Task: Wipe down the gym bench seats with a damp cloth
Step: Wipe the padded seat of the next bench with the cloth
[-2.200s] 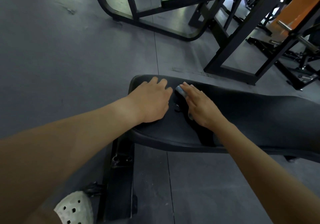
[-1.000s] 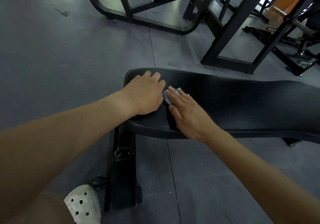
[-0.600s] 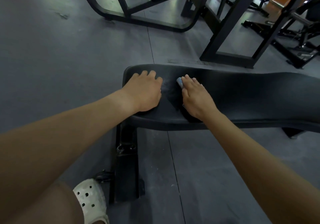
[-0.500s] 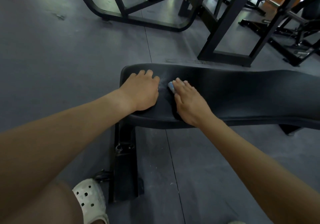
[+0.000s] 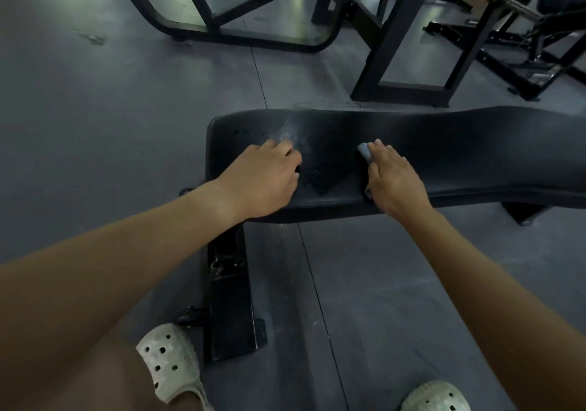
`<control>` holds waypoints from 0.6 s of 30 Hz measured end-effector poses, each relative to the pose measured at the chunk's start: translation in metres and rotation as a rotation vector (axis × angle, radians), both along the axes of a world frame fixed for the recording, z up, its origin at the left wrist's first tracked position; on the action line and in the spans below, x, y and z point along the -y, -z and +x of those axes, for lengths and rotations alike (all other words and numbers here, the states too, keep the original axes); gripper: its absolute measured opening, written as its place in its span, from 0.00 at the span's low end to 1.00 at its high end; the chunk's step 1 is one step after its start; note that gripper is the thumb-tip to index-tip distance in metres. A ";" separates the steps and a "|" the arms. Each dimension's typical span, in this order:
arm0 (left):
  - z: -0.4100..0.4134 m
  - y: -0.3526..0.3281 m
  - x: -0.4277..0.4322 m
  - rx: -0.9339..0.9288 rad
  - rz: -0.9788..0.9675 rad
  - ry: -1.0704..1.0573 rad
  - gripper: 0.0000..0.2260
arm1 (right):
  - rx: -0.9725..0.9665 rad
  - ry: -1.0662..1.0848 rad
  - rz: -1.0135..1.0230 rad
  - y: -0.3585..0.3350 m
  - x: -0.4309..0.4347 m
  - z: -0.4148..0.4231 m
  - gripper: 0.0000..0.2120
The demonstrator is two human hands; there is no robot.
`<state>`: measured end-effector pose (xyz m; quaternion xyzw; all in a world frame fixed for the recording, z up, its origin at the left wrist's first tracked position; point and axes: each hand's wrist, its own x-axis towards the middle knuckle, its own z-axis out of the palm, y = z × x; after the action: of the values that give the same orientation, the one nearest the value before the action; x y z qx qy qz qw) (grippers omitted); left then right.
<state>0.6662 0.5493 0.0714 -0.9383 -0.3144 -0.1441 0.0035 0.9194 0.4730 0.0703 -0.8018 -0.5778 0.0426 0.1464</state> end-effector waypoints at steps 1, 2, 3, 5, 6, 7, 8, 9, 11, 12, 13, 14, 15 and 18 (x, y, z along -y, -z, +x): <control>0.000 0.000 0.001 0.000 0.004 -0.006 0.18 | 0.004 0.003 0.022 0.001 0.000 -0.005 0.22; 0.001 -0.001 0.002 -0.003 0.007 -0.012 0.19 | 0.006 -0.001 0.036 0.002 0.002 -0.011 0.22; 0.002 -0.001 0.003 -0.008 0.008 -0.017 0.19 | 0.001 -0.018 0.041 0.005 0.003 -0.017 0.22; 0.005 -0.001 0.005 -0.024 0.012 -0.024 0.20 | 0.006 -0.099 0.044 0.011 0.008 -0.030 0.24; 0.007 -0.001 0.005 -0.031 0.018 -0.026 0.19 | 0.023 -0.155 0.056 0.016 0.011 -0.036 0.25; 0.008 -0.001 0.006 -0.034 0.029 -0.029 0.19 | 0.040 -0.207 0.075 0.020 0.015 -0.043 0.27; 0.010 -0.002 0.006 -0.033 0.043 -0.033 0.18 | 0.042 -0.243 0.094 0.022 0.019 -0.048 0.28; 0.012 -0.003 0.007 -0.031 0.056 -0.040 0.18 | 0.034 -0.269 0.113 0.024 0.021 -0.051 0.28; 0.016 -0.006 0.009 -0.032 0.073 -0.058 0.18 | 0.017 -0.323 0.146 0.025 0.026 -0.047 0.26; 0.018 -0.006 0.011 -0.037 0.080 -0.068 0.18 | 0.021 -0.345 0.161 0.024 0.029 -0.042 0.25; 0.019 -0.005 0.013 -0.046 0.085 -0.077 0.18 | 0.037 -0.358 0.179 0.025 0.031 -0.034 0.25; 0.021 -0.004 0.016 -0.055 0.088 -0.083 0.17 | 0.057 -0.357 0.206 0.025 0.034 -0.027 0.24; 0.021 -0.002 0.018 -0.060 0.085 -0.087 0.17 | 0.074 -0.341 0.240 0.027 0.036 -0.019 0.24; 0.022 0.001 0.024 -0.068 0.079 -0.096 0.18 | 0.096 -0.220 0.333 0.035 0.047 0.011 0.22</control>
<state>0.6879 0.5251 0.0699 -0.9256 -0.3528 -0.1241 0.0580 0.9299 0.4255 0.0353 -0.6996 -0.6673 -0.0763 0.2438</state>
